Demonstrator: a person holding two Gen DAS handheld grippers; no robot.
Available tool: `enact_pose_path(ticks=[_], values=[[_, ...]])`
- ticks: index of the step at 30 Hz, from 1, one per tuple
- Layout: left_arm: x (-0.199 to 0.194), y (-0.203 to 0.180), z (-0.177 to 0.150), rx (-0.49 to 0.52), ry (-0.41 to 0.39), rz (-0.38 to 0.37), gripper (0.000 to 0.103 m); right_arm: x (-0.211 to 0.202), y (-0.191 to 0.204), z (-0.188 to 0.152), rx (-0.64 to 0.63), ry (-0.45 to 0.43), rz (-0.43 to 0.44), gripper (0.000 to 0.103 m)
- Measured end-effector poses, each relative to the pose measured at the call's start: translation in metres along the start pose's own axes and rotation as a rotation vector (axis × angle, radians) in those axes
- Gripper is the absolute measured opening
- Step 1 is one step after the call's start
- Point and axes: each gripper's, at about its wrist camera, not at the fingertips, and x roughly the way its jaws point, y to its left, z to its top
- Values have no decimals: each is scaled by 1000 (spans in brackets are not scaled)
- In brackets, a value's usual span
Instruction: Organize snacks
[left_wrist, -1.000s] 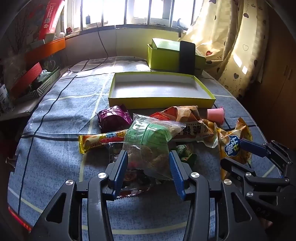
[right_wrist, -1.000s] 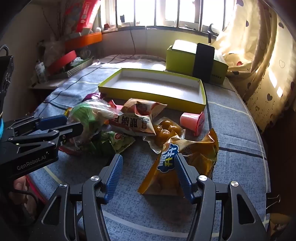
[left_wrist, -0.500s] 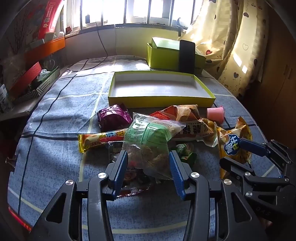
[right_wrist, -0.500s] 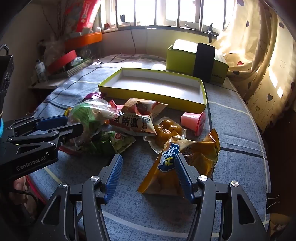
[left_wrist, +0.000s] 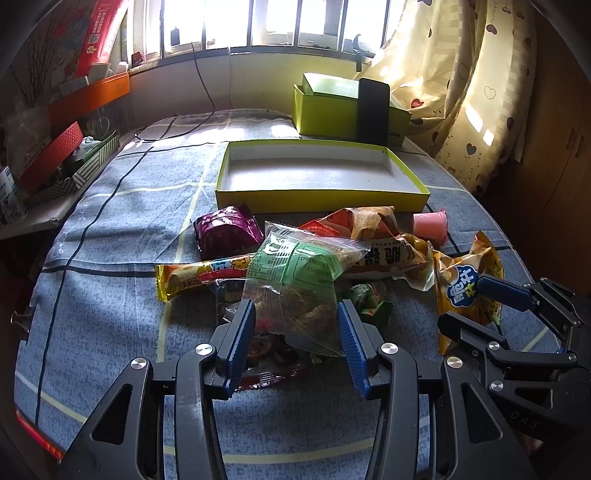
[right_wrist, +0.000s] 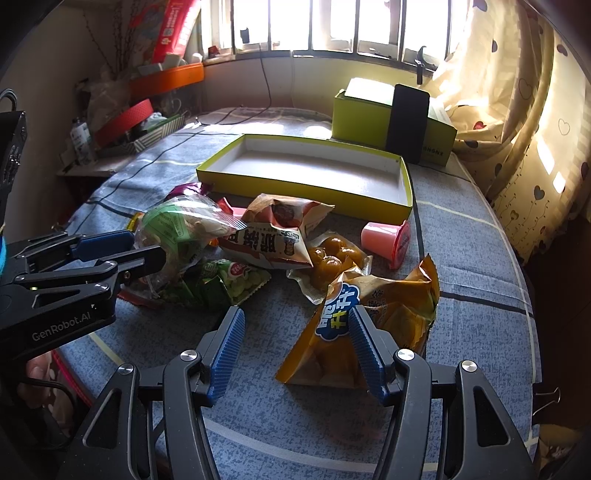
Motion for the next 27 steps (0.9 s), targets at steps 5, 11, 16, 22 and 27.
enact_pose_path(ticks=[5, 11, 16, 22, 27], values=[[3, 0, -5, 1, -1, -1, 47, 0, 0, 0, 0, 0, 0, 59], [3, 0, -4, 0, 0, -1, 47, 0, 0, -1, 1, 0, 0, 59], [3, 0, -5, -3, 0, -2, 47, 0, 0, -1, 1, 1, 0, 59], [3, 2, -11, -8, -5, -12, 47, 0, -1, -1, 2, 0, 2, 59], [2, 3, -13, -13, -2, -25, 47, 0, -1, -1, 2, 1, 1, 59]])
